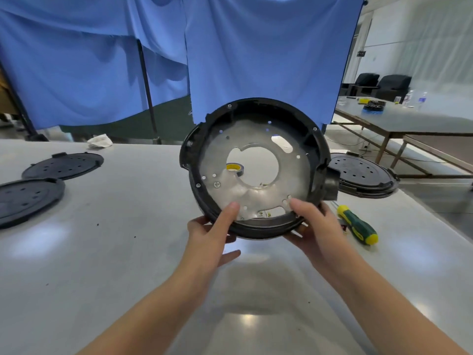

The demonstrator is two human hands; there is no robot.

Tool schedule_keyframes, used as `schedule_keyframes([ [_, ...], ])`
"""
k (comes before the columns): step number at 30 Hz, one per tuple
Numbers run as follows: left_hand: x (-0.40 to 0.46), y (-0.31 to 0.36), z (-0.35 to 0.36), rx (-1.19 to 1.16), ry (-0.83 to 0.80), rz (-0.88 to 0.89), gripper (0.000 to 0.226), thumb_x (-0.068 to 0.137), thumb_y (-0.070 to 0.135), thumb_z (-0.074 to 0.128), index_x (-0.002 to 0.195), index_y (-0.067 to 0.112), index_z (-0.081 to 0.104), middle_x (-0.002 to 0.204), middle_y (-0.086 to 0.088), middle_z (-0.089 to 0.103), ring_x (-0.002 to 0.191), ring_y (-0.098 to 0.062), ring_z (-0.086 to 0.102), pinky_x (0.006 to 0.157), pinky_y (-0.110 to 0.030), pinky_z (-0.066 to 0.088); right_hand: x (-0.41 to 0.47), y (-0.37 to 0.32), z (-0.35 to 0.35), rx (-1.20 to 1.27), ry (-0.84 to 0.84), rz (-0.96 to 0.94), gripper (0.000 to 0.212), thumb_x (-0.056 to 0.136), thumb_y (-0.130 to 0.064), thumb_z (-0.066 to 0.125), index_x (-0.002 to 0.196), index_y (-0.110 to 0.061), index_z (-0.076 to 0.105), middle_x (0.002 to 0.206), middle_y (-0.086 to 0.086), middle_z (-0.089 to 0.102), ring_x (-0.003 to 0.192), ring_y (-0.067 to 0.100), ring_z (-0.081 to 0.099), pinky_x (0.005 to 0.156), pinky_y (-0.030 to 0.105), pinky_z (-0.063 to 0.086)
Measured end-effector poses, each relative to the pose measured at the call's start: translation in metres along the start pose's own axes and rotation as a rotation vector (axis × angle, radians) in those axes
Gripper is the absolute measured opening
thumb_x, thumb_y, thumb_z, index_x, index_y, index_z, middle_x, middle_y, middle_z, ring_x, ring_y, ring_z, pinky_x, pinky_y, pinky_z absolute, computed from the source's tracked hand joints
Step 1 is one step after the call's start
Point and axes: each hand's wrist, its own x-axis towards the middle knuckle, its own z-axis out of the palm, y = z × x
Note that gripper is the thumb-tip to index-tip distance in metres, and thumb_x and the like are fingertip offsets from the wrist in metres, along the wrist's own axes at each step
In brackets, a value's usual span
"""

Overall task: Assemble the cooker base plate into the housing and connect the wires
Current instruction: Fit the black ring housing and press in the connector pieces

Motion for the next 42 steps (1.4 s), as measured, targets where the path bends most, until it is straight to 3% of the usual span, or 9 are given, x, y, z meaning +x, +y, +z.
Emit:
schedule_keyframes([
  [5, 0.022, 0.024, -0.032, -0.054, -0.197, -0.033, 0.054, 0.054, 0.067, 0.076, 0.092, 0.028, 0.075, 0.089, 0.005, 0.072, 0.085, -0.012, 0.069, 0.080, -0.039, 0.056, 0.001, -0.036, -0.026, 0.019, -0.032, 0.094, 0.037, 0.055, -0.024, 0.071, 0.087, -0.010, 0.059, 0.068, 0.004, 0.061, 0.064, 0.019, 0.062, 0.053, 0.025, 0.055],
  [9, 0.035, 0.038, -0.056, -0.144, -0.378, -0.120, 0.053, 0.074, 0.059, 0.061, 0.095, 0.014, 0.076, 0.088, -0.007, 0.072, 0.075, -0.021, 0.070, 0.067, -0.032, 0.057, -0.003, -0.043, -0.039, -0.051, -0.101, 0.195, 0.046, 0.055, -0.022, 0.070, 0.096, -0.006, 0.056, 0.073, 0.008, 0.058, 0.064, 0.019, 0.058, 0.061, 0.031, 0.058],
  [12, 0.033, 0.034, -0.055, -0.110, -0.317, -0.136, 0.046, 0.065, 0.054, 0.072, 0.088, 0.015, 0.079, 0.086, -0.007, 0.074, 0.075, -0.022, 0.072, 0.060, -0.028, 0.057, -0.002, -0.041, -0.046, -0.147, -0.154, 0.258, 0.058, 0.054, -0.013, 0.076, 0.107, -0.007, 0.055, 0.079, 0.009, 0.063, 0.064, 0.018, 0.061, 0.077, 0.037, 0.059],
  [17, 0.027, 0.028, -0.045, -0.129, -0.184, -0.038, 0.029, 0.065, 0.052, 0.071, 0.065, 0.024, 0.078, 0.071, 0.002, 0.074, 0.064, -0.014, 0.072, 0.051, -0.023, 0.055, 0.002, -0.037, -0.043, -0.078, -0.110, 0.213, 0.050, 0.057, -0.032, 0.080, 0.100, -0.010, 0.072, 0.094, 0.010, 0.072, 0.080, 0.019, 0.070, 0.064, 0.030, 0.058],
  [22, 0.027, 0.023, -0.044, -0.255, -0.146, 0.014, 0.034, 0.080, 0.053, 0.062, 0.095, 0.027, 0.079, 0.104, -0.001, 0.075, 0.096, -0.017, 0.072, 0.079, -0.034, 0.056, 0.007, -0.026, -0.036, 0.189, -0.109, 0.175, 0.071, 0.073, -0.054, 0.063, 0.129, -0.010, 0.054, 0.120, 0.014, 0.064, 0.104, 0.027, 0.066, 0.077, 0.040, 0.056],
  [28, 0.021, 0.018, -0.029, -0.353, -0.133, 0.039, 0.035, 0.089, 0.044, 0.056, 0.106, 0.020, 0.074, 0.112, -0.002, 0.073, 0.105, -0.017, 0.069, 0.089, -0.037, 0.049, 0.001, -0.009, -0.014, -0.034, -0.146, 0.261, 0.050, 0.070, -0.048, 0.067, 0.109, -0.016, 0.067, 0.085, 0.001, 0.070, 0.077, 0.015, 0.068, 0.075, 0.034, 0.055],
  [32, 0.025, 0.014, -0.030, -0.255, -0.188, -0.045, 0.022, 0.077, 0.041, 0.066, 0.079, 0.023, 0.079, 0.091, 0.003, 0.075, 0.088, -0.017, 0.072, 0.080, -0.034, 0.055, 0.006, -0.012, -0.022, -0.059, -0.049, 0.177, 0.035, 0.082, -0.030, 0.065, 0.112, -0.012, 0.064, 0.090, 0.005, 0.065, 0.070, 0.014, 0.065, 0.067, 0.029, 0.057],
  [37, 0.029, 0.010, -0.032, -0.168, -0.168, -0.228, 0.027, 0.053, 0.032, 0.078, 0.068, 0.018, 0.062, 0.064, -0.001, 0.060, 0.054, -0.017, 0.061, 0.061, -0.032, 0.055, 0.009, -0.023, -0.033, -0.256, 0.008, 0.100, 0.040, 0.072, -0.052, 0.069, 0.093, -0.018, 0.068, 0.079, -0.001, 0.067, 0.063, 0.009, 0.066, 0.055, 0.021, 0.053],
  [42, 0.032, 0.009, -0.037, -0.236, -0.138, -0.314, 0.030, 0.070, 0.031, 0.073, 0.086, 0.010, 0.058, 0.082, -0.009, 0.056, 0.075, -0.025, 0.059, 0.073, -0.038, 0.057, 0.011, -0.029, -0.049, -0.778, 0.107, -0.058, 0.056, 0.085, -0.068, 0.033, 0.086, -0.024, 0.067, 0.079, -0.012, 0.069, 0.073, 0.005, 0.064, 0.067, 0.023, 0.052],
])
